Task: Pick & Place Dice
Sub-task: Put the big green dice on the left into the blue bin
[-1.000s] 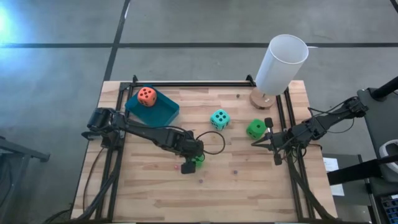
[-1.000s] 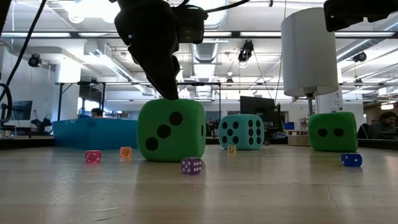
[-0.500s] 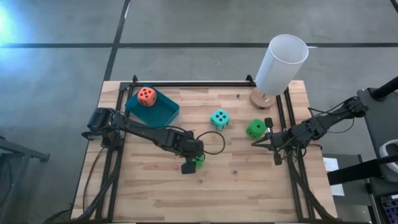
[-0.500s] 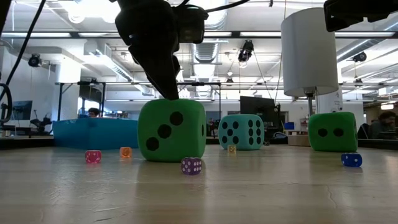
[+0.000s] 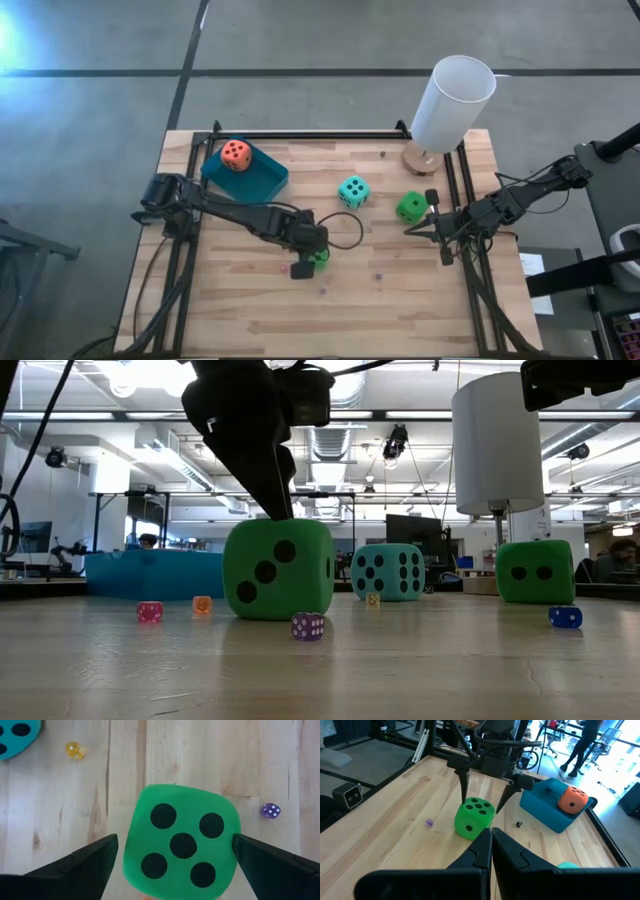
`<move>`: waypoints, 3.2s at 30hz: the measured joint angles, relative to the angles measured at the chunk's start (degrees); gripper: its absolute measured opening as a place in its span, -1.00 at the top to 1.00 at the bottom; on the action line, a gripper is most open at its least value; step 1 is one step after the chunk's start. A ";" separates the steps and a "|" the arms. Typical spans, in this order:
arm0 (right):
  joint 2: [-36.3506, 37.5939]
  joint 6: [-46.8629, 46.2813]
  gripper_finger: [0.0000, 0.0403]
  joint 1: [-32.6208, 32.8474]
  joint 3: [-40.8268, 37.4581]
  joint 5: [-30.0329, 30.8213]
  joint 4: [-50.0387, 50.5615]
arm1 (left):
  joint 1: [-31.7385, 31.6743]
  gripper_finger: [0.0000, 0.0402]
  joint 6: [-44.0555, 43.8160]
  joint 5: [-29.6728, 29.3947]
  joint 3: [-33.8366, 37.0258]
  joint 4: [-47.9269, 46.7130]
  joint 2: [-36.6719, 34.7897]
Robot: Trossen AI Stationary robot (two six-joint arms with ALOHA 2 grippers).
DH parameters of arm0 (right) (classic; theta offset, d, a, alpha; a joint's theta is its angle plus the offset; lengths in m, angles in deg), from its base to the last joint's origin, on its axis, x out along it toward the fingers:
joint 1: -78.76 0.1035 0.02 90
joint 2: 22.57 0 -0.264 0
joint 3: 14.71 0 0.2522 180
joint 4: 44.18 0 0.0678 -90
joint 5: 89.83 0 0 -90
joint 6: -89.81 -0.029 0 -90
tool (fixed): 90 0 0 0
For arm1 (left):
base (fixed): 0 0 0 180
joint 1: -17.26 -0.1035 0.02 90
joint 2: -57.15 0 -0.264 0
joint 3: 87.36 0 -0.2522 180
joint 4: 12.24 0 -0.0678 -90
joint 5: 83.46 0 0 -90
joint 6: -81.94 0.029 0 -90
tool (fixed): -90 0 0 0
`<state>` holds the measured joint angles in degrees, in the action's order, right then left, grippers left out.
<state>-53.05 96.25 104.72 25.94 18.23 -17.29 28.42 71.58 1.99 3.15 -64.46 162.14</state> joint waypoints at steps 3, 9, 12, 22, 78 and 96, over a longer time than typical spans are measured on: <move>0.00 0.00 0.96 0.00 -0.01 0.00 0.00 | 0.00 -0.98 1.00 -0.34 0.04 -0.39 -0.72; 0.00 0.00 0.96 0.00 -0.02 0.00 0.00 | 0.00 -0.99 3.01 -0.28 0.04 -0.32 -1.17; -0.02 0.00 0.96 0.00 0.00 0.00 0.00 | 0.00 -0.98 4.07 -0.13 0.04 -0.33 -1.19; -0.02 0.00 0.96 0.00 -0.02 0.00 0.00 | 1.08 -0.98 4.65 0.73 0.00 -0.69 -1.30; 0.00 0.00 0.96 0.01 -0.02 0.00 0.00 | 1.07 -0.98 6.96 -0.86 1.16 0.79 0.69; -0.01 0.00 0.96 0.00 -0.01 0.00 0.00 | 1.07 -0.97 6.98 -0.69 1.16 0.97 0.74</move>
<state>-53.06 96.25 104.72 25.93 18.23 -17.29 29.49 78.56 1.30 4.31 -63.49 162.88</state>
